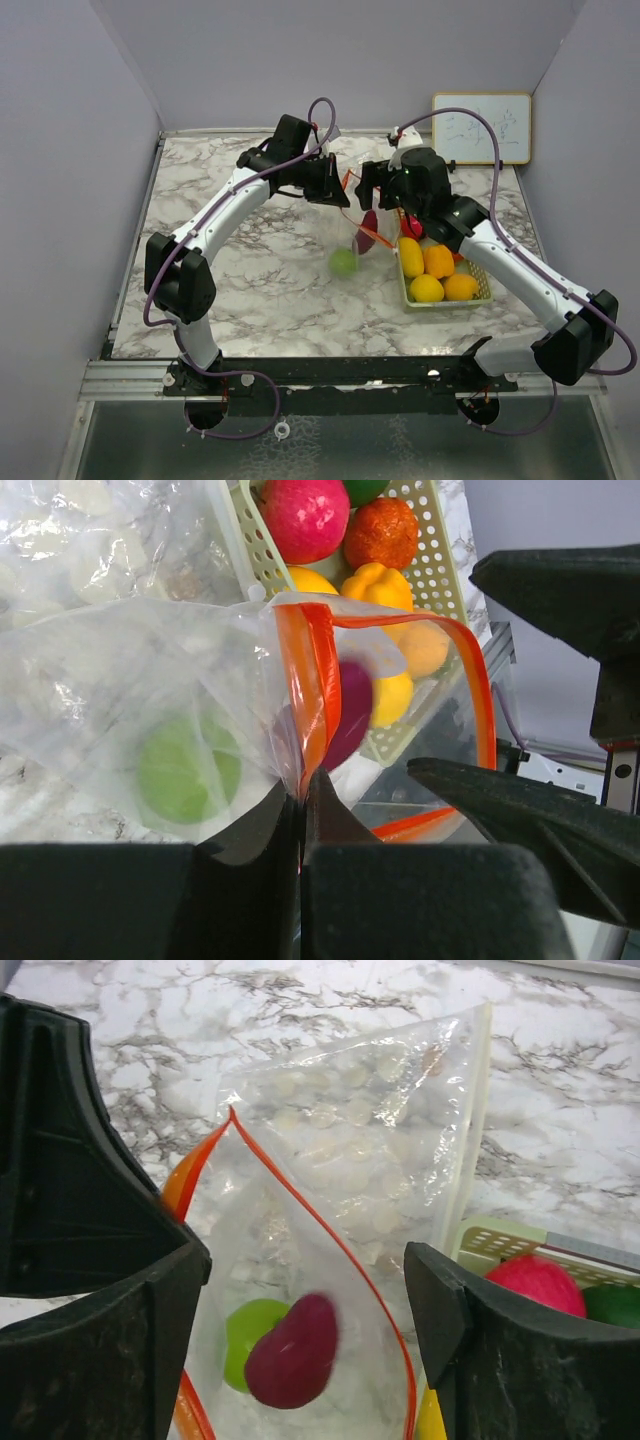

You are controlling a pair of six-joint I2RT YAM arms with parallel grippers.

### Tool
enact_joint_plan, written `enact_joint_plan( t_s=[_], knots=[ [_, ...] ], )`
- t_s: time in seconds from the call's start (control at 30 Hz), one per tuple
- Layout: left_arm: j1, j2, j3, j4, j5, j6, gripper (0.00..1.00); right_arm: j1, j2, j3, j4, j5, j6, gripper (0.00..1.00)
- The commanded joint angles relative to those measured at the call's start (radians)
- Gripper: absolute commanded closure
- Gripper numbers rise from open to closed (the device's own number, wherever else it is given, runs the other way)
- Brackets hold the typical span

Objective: Place the food in the zip-top bag and seal the zipper
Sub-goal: Place the fake vegetable in the zipper food storage bag, then pick up the fake fruit from the bin.

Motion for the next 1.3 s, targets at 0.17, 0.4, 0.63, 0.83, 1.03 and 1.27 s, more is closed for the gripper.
enact_joint_plan(
  t_s=[0.17,0.4,0.63,0.83,1.03,1.27],
  knots=[
    [0.006,0.004,0.067,-0.031,0.025,0.035,1.0,-0.01,-0.031,0.089,-0.161,0.261,0.061,0.1],
    [0.007,0.017,0.079,-0.047,0.027,0.052,1.0,-0.153,-0.009,0.062,-0.374,0.235,0.248,0.12],
    [0.008,0.02,0.075,-0.039,0.043,0.055,1.0,-0.295,0.124,0.04,-0.346,0.044,0.213,0.1],
    [0.008,0.012,0.06,-0.037,0.033,0.051,1.0,-0.315,0.243,0.002,-0.28,0.03,0.184,0.1],
    [0.008,-0.003,0.043,-0.029,0.02,0.038,1.0,-0.333,0.32,-0.018,-0.239,0.069,0.185,0.11],
    [0.008,0.004,0.052,-0.037,0.017,0.037,1.0,-0.334,0.392,-0.051,-0.166,0.081,0.186,0.12]
  ],
)
